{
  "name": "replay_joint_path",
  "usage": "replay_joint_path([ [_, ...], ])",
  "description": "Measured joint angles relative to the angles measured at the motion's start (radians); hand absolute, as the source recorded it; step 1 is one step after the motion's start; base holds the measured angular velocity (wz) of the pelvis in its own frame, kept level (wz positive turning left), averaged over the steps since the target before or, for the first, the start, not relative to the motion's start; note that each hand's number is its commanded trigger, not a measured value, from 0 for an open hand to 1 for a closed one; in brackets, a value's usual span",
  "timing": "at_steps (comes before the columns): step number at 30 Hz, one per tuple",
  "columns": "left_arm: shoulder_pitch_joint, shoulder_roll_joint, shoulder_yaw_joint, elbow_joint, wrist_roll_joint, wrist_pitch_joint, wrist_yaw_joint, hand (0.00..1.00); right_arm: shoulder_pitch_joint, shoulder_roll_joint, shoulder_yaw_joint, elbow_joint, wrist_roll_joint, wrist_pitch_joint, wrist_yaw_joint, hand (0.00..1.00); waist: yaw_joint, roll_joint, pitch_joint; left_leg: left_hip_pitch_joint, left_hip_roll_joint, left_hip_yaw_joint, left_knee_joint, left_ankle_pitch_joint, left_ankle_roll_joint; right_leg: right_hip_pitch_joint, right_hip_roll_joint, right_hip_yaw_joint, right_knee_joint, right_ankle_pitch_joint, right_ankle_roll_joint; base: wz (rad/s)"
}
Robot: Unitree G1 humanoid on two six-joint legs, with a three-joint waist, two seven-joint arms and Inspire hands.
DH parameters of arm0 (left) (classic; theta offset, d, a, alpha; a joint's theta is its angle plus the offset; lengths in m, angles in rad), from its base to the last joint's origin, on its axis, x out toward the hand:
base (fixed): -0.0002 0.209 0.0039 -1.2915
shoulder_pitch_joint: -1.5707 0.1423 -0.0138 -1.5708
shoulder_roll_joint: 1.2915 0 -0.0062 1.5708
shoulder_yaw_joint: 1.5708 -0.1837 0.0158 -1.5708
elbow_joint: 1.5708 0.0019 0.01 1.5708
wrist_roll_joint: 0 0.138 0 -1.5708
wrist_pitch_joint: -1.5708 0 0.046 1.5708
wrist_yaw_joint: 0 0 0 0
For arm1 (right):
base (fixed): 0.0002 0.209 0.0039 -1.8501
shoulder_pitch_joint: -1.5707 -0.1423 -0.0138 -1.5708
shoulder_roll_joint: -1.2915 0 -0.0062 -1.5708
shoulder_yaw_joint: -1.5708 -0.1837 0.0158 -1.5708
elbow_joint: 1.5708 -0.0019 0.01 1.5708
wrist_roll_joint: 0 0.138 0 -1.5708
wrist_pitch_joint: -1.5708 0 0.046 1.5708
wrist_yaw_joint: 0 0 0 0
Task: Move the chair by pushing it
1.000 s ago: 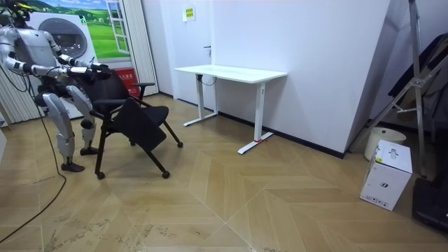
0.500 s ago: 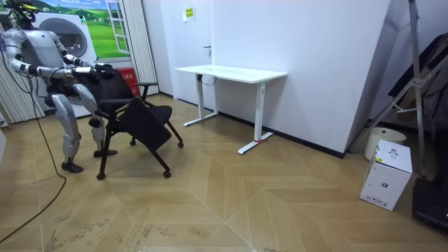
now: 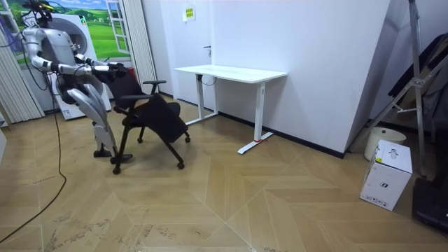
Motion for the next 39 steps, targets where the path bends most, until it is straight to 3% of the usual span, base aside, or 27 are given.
replay_joint_path([
  [3, -0.007, -0.006, 0.002, 0.002, 0.0, 0.003, 0.004, 1.0, -0.014, -0.004, -0.007, -0.003, 0.0, -0.001, 0.006, 1.0, 0.007, 0.003, -0.0027, 0.003, 0.012, -0.037, 0.089, -0.091, -0.026, -0.007, 0.025, 0.002, 0.104, 0.014, -0.008, 0.52],
  [5, -0.011, -0.015, 0.006, 0.01, 0.0, 0.007, 0.006, 1.0, -0.027, -0.005, -0.009, -0.002, 0.0, 0.002, 0.022, 1.0, 0.015, 0.012, -0.0183, 0.007, 0.049, -0.036, 0.094, -0.116, -0.053, -0.006, 0.036, -0.029, 0.121, 0.001, -0.029, 0.4],
  [7, -0.011, -0.025, 0.013, 0.013, -0.001, 0.015, 0.01, 1.0, -0.045, -0.005, -0.009, -0.004, -0.007, 0.006, 0.038, 1.0, 0.014, 0.03, -0.0241, 0.024, 0.114, -0.013, 0.11, -0.141, -0.085, 0.013, 0.044, -0.094, 0.141, -0.038, -0.092, 0.46],
  [8, -0.012, -0.029, 0.013, 0.018, -0.002, 0.016, 0.01, 1.0, -0.049, -0.006, -0.011, -0.006, -0.006, 0.008, 0.045, 1.0, 0.013, 0.031, -0.0208, 0.028, 0.133, 0.005, 0.143, -0.148, -0.095, 0.018, 0.05, -0.115, 0.15, -0.051, -0.112, 0.41],
  [9, -0.02, -0.032, 0.013, 0.023, -0.003, 0.017, 0.01, 1.0, -0.059, -0.006, -0.011, -0.006, 0.006, 0.018, 0.065, 1.0, 0.019, 0.038, -0.0153, 0.018, 0.175, 0.047, 0.306, -0.148, -0.105, 0.03, 0.057, -0.139, 0.19, -0.078, -0.156, 0.17],
  [10, -0.019, -0.033, 0.013, 0.027, -0.002, 0.017, 0.011, 1.0, -0.063, -0.004, -0.01, -0.002, 0.011, 0.021, 0.077, 1.0, 0.027, 0.04, -0.0151, 0.006, 0.192, 0.068, 0.42, -0.124, -0.115, 0.038, 0.062, -0.151, 0.211, -0.09, -0.172, 0.08],
  [11, -0.019, -0.036, 0.011, 0.032, -0.002, 0.018, 0.011, 1.0, -0.066, -0.002, -0.01, 0.003, 0.017, 0.024, 0.087, 1.0, 0.043, 0.057, -0.0177, -0.007, 0.233, 0.095, 0.645, -0.038, -0.126, 0.061, 0.076, -0.187, 0.243, -0.119, -0.192, 0.13],
  [12, -0.02, -0.031, 0.009, 0.028, -0.002, 0.018, 0.02, 1.0, -0.072, 0.002, -0.011, 0.011, 0.026, 0.022, 0.087, 1.0, 0.045, 0.056, -0.0164, -0.019, 0.25, 0.107, 0.823, 0.079, -0.139, 0.072, 0.09, -0.196, 0.265, -0.147, -0.205, 0.32],
  [13, -0.02, -0.026, 0.007, 0.026, -0.001, 0.019, 0.031, 1.0, -0.079, 0.001, -0.011, 0.019, 0.031, 0.014, 0.085, 1.0, 0.045, 0.049, -0.0154, -0.039, 0.247, 0.125, 0.965, 0.173, -0.154, 0.077, 0.09, -0.199, 0.274, -0.164, -0.209, 0.35],
  [15, -0.022, -0.022, 0.007, 0.025, -0.001, 0.02, 0.043, 1.0, -0.089, 0.001, -0.01, 0.032, 0.027, -0.003, 0.072, 1.0, 0.046, 0.037, -0.0105, -0.063, 0.244, 0.174, 1.091, 0.25, -0.161, 0.092, 0.091, -0.197, 0.26, -0.167, -0.211, 0.26],
  [17, -0.019, -0.022, 0.006, 0.024, 0.001, 0.02, 0.05, 1.0, -0.086, 0.0, -0.009, 0.032, 0.023, -0.006, 0.062, 1.0, 0.065, 0.029, -0.0066, -0.091, 0.246, 0.218, 1.131, 0.275, -0.162, 0.108, 0.089, -0.198, 0.237, -0.167, -0.212, 0.11],
  [20, -0.018, -0.02, 0.005, 0.018, 0.001, 0.02, 0.052, 1.0, -0.082, -0.004, -0.007, 0.03, 0.018, -0.009, 0.041, 1.0, 0.073, 0.017, 0.0002, -0.145, 0.246, 0.229, 1.015, 0.269, -0.163, 0.139, 0.084, -0.212, 0.201, -0.165, -0.215, 0.15],
  [21, -0.018, -0.021, 0.005, 0.019, 0.003, 0.02, 0.055, 1.0, -0.082, -0.005, -0.006, 0.031, 0.018, -0.008, 0.035, 1.0, 0.077, 0.016, 0.0003, -0.163, 0.251, 0.225, 0.913, 0.249, -0.143, 0.148, 0.084, -0.217, 0.19, -0.165, -0.214, 0.12],
  [22, -0.018, -0.021, 0.004, 0.019, 0.003, 0.02, 0.059, 1.0, -0.083, -0.006, -0.005, 0.031, 0.018, -0.008, 0.032, 1.0, 0.081, 0.013, 0.0014, -0.171, 0.249, 0.226, 0.85, 0.225, -0.145, 0.149, 0.082, -0.216, 0.185, -0.165, -0.214, 0.09],
  [24, -0.017, -0.023, 0.004, 0.013, 0.014, 0.019, 0.081, 1.0, -0.083, -0.013, -0.006, 0.02, 0.017, -0.006, 0.022, 1.0, 0.097, -0.007, 0.0039, -0.216, 0.237, 0.228, 0.573, 0.118, -0.142, 0.145, 0.068, -0.216, 0.167, -0.166, -0.215, 0.09],
  [25, -0.012, -0.022, 0.004, 0.009, 0.023, 0.018, 0.092, 1.0, -0.08, -0.013, -0.006, 0.019, 0.017, -0.005, 0.019, 1.0, 0.097, -0.011, -0.0017, -0.234, 0.222, 0.218, 0.425, 0.085, -0.148, 0.149, 0.062, -0.219, 0.145, -0.163, -0.209, 0.16],
  [26, -0.011, -0.023, 0.004, 0.008, 0.026, 0.017, 0.095, 1.0, -0.077, -0.014, -0.006, 0.019, 0.017, -0.005, 0.017, 1.0, 0.095, -0.015, -0.0015, -0.238, 0.212, 0.212, 0.345, 0.084, -0.147, 0.155, 0.058, -0.225, 0.133, -0.161, -0.206, 0.26],
  [27, -0.008, -0.024, 0.004, 0.006, 0.034, 0.014, 0.097, 1.0, -0.067, -0.016, -0.006, 0.014, 0.017, -0.004, 0.009, 1.0, 0.094, -0.019, -0.0092, -0.244, 0.195, 0.207, 0.178, 0.088, -0.147, 0.165, 0.049, -0.238, 0.109, -0.157, -0.2, 0.32],
  [28, -0.006, -0.027, 0.003, 0.001, 0.042, 0.013, 0.098, 1.0, -0.058, -0.023, -0.006, 0.003, 0.017, -0.002, 0.005, 1.0, 0.092, -0.022, -0.0087, -0.245, 0.19, 0.211, 0.027, 0.103, -0.145, 0.175, 0.049, -0.244, 0.09, -0.155, -0.194, 0.27],
  [29, -0.002, -0.028, 0.004, -0.002, 0.044, 0.013, 0.099, 1.0, -0.055, -0.026, -0.006, -0.002, 0.017, 0.0, 0.006, 1.0, 0.095, -0.022, -0.0093, -0.243, 0.187, 0.216, -0.041, 0.122, -0.145, 0.179, 0.049, -0.244, 0.085, -0.156, -0.192, 0.07],
  [30, 0.01, -0.028, 0.005, -0.012, 0.044, 0.015, 0.1, 1.0, -0.053, -0.028, -0.006, -0.008, 0.015, 0.001, 0.008, 1.0, 0.097, -0.024, -0.0098, -0.231, 0.178, 0.219, -0.12, 0.186, -0.141, 0.189, 0.043, -0.24, 0.084, -0.166, -0.173, 0.0],
  [32, 0.029, -0.039, 0.006, -0.024, 0.044, 0.018, 0.099, 1.0, -0.039, -0.041, -0.006, -0.034, 0.011, 0.007, 0.015, 1.0, 0.098, -0.019, -0.0118, -0.219, 0.16, 0.221, -0.171, 0.243, -0.139, 0.196, 0.036, -0.239, 0.091, -0.185, -0.14, 0.03],
  [33, 0.041, -0.04, 0.009, -0.036, 0.043, 0.021, 0.097, 1.0, -0.035, -0.049, -0.006, -0.051, 0.01, 0.009, 0.027, 1.0, 0.1, -0.008, -0.0183, -0.205, 0.156, 0.227, -0.194, 0.264, -0.129, 0.196, 0.027, -0.228, 0.105, -0.203, -0.113, -0.03],
  [34, 0.053, -0.041, 0.016, -0.049, 0.042, 0.021, 0.093, 1.0, -0.032, -0.051, -0.006, -0.064, 0.005, 0.011, 0.034, 1.0, 0.101, -0.021, -0.0104, -0.189, 0.138, 0.237, -0.214, 0.276, -0.124, 0.198, 0.012, -0.22, 0.126, -0.225, -0.091, -0.04],
  [36, 0.064, -0.047, 0.023, -0.056, 0.042, 0.017, 0.085, 1.0, -0.019, -0.056, -0.009, -0.084, -0.002, 0.015, 0.038, 1.0, 0.101, -0.023, -0.0092, -0.167, 0.11, 0.239, -0.234, 0.283, -0.116, 0.216, -0.007, -0.211, 0.143, -0.253, -0.075, -0.02],
  [38, 0.069, -0.053, 0.023, -0.056, 0.042, 0.018, 0.065, 1.0, -0.005, -0.062, -0.009, -0.091, -0.004, 0.016, 0.045, 1.0, 0.119, -0.015, -0.0123, -0.145, 0.092, 0.264, -0.235, 0.281, -0.096, 0.248, -0.015, -0.2, 0.143, -0.278, -0.033, -0.15],
  [39, 0.075, -0.057, 0.023, -0.057, 0.042, 0.017, 0.052, 1.0, 0.005, -0.066, -0.008, -0.092, -0.004, 0.015, 0.045, 1.0, 0.128, -0.017, -0.0139, -0.121, 0.082, 0.295, -0.238, 0.274, -0.071, 0.269, -0.026, -0.186, 0.154, -0.293, -0.003, -0.38],
])
